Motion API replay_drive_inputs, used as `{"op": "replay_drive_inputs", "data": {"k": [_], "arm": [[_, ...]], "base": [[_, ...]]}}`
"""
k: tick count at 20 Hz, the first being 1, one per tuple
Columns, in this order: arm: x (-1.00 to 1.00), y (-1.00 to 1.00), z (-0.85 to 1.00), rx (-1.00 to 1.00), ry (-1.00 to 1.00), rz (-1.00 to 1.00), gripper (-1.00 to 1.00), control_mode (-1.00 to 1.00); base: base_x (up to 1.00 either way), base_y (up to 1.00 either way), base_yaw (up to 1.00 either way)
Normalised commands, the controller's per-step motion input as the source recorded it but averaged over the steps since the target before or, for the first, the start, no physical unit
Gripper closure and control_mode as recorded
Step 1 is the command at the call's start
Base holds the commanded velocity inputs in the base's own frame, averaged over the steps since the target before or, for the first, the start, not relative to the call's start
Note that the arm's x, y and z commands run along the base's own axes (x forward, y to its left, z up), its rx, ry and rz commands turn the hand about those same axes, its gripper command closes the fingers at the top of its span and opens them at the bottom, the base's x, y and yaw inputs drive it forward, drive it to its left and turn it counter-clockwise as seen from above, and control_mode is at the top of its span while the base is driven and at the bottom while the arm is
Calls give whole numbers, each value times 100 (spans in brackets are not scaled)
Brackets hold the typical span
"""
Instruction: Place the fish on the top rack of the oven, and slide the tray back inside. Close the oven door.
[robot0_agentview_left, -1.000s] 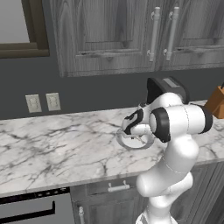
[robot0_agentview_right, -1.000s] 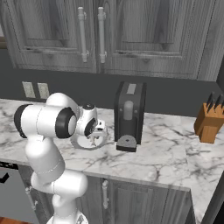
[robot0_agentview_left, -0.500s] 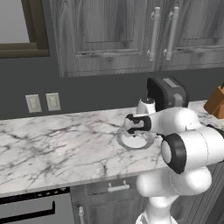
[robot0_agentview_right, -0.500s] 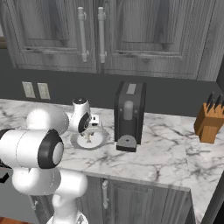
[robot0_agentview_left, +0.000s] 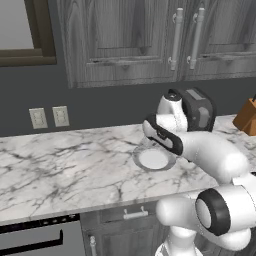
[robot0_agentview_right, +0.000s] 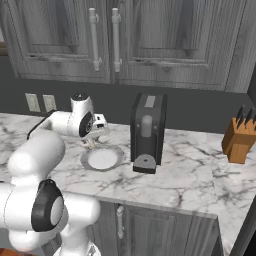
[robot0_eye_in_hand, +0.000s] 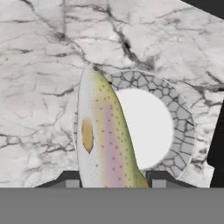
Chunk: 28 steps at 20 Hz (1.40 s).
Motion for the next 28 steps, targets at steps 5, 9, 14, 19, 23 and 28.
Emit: {"op": "replay_drive_inputs", "data": {"k": [5,9,14,19,23,28], "arm": [[-69,0,83,1,-4,16,100,-100],[-89,5,34,0,-12,17,100,-100],[-94,6,0,-4,-22,19,100,-100],[-83,0,0,-1,-24,19,100,-100],[-15,-2,0,0,-14,9,100,-100],[5,0,0,0,0,3,100,100]], "base": [[0,0,0],[0,0,0],[0,0,0],[0,0,0],[0,0,0],[0,-1,0]]}}
